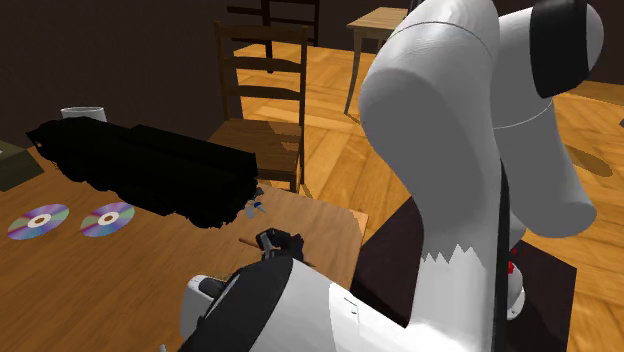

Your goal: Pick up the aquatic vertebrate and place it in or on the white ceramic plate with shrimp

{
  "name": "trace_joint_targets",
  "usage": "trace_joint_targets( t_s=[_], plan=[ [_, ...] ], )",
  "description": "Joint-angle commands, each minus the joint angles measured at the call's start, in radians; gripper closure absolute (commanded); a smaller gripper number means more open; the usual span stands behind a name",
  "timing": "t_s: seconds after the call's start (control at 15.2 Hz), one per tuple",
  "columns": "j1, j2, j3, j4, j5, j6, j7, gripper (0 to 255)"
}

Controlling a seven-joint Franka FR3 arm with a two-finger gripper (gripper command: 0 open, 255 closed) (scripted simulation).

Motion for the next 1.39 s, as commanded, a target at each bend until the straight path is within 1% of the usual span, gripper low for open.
trace_joint_targets(
  t_s=[0.0, 0.07, 0.13, 0.2, 0.26, 0.33, 0.4, 0.46, 0.53, 0.59, 0.66, 0.86, 1.06, 1.19, 1.32],
  plan=[
    [0.086, 0.075, -0.045, 0.128, -0.055, -0.041, -0.032, 255],
    [0.129, 0.112, -0.064, 0.196, -0.084, -0.061, -0.054, 255],
    [0.150, 0.135, -0.070, 0.235, -0.104, -0.074, -0.066, 255],
    [0.116, -0.015, -0.046, 0.113, -0.067, -0.365, -0.043, 255],
    [0.114, -0.014, -0.043, 0.113, -0.068, -0.366, -0.042, 0],
    [0.074, 0.002, -0.017, 0.267, 0.050, -0.310, -0.030, 0],
    [0.016, 0.016, 0.013, 0.397, 0.177, -0.250, -0.016, 0],
    [-0.067, 0.030, 0.053, 0.490, 0.315, -0.178, 0.004, 0],
    [-0.183, 0.039, 0.102, 0.531, 0.466, -0.086, 0.024, 0],
    [-0.080, 0.026, 0.062, 0.449, 0.298, -0.185, 0.008, 0],
    [-0.075, 0.020, 0.049, 0.447, 0.305, -0.180, 0.003, 0],
    [-0.347, -0.060, 0.156, 0.242, 0.416, 0.085, -0.017, 0],
    [-0.599, -0.099, 0.259, 0.070, 0.502, 0.346, -0.069, 0],
    [-0.745, -0.094, 0.319, -0.027, 0.544, 0.510, -0.107, 0],
    [-0.864, -0.061, 0.365, -0.110, 0.572, 0.665, -0.145, 0]
  ],
)
